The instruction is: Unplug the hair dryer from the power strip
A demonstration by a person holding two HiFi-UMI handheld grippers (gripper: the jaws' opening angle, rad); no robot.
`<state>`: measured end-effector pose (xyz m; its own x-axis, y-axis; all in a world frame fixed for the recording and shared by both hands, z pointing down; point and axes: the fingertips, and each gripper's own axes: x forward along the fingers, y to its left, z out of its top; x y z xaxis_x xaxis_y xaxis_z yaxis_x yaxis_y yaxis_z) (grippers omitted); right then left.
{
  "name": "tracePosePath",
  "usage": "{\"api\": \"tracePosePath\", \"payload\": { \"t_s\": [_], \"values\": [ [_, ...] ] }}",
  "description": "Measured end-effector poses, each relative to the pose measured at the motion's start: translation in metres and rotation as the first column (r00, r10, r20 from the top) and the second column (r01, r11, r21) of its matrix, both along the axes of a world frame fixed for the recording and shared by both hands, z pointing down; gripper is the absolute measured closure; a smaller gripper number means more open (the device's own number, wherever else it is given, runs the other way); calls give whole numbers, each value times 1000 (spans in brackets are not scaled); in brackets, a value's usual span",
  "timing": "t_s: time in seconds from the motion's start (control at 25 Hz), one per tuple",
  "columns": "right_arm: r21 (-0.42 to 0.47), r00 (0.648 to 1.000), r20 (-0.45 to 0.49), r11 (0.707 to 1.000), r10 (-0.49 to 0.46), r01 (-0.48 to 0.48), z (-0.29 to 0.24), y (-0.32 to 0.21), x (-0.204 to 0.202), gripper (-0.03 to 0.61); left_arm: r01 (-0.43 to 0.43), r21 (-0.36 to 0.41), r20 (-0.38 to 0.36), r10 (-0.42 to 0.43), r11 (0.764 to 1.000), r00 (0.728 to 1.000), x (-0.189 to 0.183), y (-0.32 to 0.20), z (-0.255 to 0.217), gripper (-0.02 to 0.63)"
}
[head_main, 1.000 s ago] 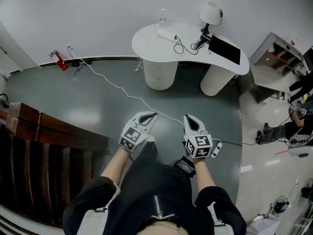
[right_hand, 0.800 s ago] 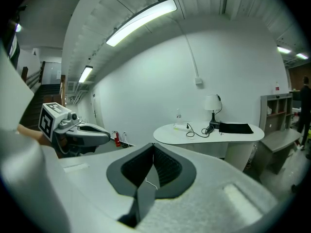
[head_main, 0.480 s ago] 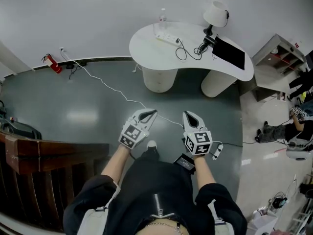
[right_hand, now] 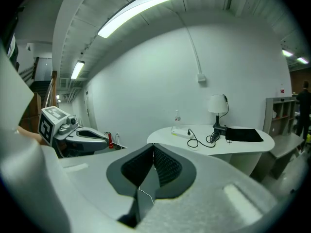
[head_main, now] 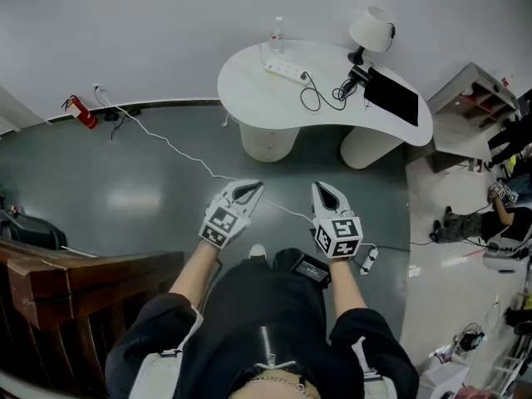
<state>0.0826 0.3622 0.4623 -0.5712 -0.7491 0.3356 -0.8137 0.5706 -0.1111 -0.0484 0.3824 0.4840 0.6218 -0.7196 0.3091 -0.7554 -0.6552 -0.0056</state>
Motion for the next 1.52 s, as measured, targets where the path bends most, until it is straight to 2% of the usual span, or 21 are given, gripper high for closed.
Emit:
{"api": "tracePosePath", "payload": {
  "t_s": [0.36, 0.64, 0.88, 1.52],
  "values": [
    [-21, 1000, -20, 1000, -6, 6, 13, -20, -1, 574, 3, -18, 19, -2, 1000, 1000, -17, -17, 11, 601],
    [-22, 1000, -13, 1000, -2, 2, 18, -54, -5, 574, 8, -9, 29, -8, 1000, 1000, -27, -55, 8, 600],
    [-6, 998, -48, 1000, -27, 27, 23, -94, -8, 574, 18, -13, 39, -18, 1000, 999, -25, -93, 15, 601],
    [-14, 996, 16, 996, -91, 91, 13, -262, 12, 574, 76, -22, 77, -74, 997, 994, 4, -242, 1, 600]
  ]
}}
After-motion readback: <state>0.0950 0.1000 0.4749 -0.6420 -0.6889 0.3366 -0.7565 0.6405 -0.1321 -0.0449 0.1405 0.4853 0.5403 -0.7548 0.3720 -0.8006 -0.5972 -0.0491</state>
